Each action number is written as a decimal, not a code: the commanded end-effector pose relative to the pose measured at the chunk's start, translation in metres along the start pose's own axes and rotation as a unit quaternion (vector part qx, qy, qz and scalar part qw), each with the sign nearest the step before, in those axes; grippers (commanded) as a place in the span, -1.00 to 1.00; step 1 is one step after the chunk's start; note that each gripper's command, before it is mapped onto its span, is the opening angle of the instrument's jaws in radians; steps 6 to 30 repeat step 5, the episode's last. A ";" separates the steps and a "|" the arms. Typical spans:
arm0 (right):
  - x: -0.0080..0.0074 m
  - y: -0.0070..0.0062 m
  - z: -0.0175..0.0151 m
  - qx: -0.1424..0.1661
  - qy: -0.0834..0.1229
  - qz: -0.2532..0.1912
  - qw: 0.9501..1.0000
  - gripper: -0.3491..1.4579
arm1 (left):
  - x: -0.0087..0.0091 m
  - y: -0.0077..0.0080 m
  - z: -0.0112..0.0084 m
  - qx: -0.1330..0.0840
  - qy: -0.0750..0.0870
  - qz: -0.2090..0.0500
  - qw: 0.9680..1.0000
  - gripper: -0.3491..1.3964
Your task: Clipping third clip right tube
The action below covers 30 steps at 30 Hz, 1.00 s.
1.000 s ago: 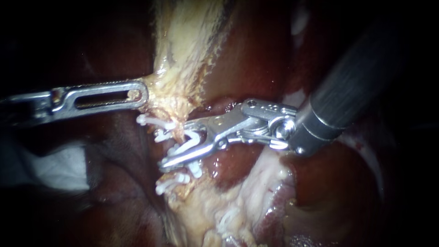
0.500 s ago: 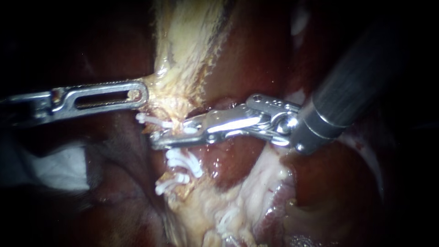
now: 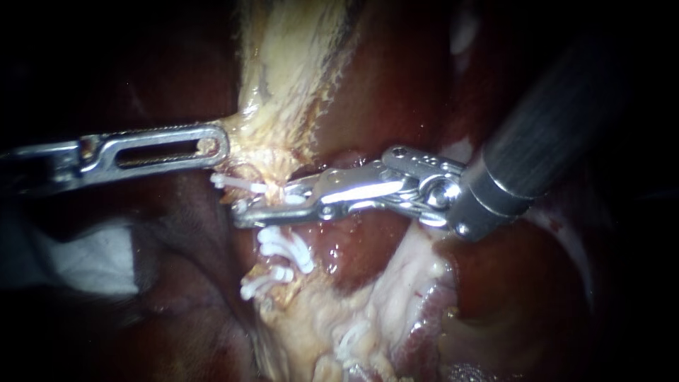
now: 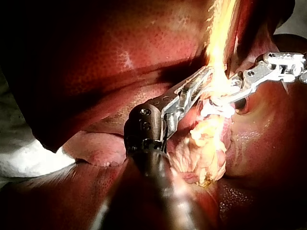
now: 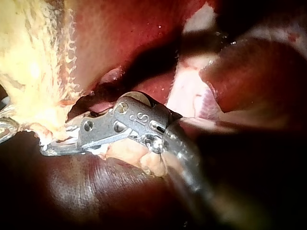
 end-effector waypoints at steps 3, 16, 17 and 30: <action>0.0000 0.0000 -0.0001 0.002 0.000 0.000 1.000 -1.00 | 0.0000 0.0000 0.0001 0.000 0.000 0.000 1.000 -1.00; 0.0000 0.0000 -0.0001 0.002 -0.001 0.000 1.000 -1.00 | 0.0000 0.0001 0.0001 0.000 0.000 0.000 1.000 -1.00; 0.0000 0.0000 -0.0001 0.002 -0.001 0.000 1.000 -1.00 | 0.0000 0.0001 0.0001 0.000 0.000 0.000 1.000 -1.00; 0.0000 0.0000 -0.0001 0.002 -0.001 0.000 1.000 -1.00 | 0.0000 0.0001 0.0001 0.000 0.000 0.000 1.000 -1.00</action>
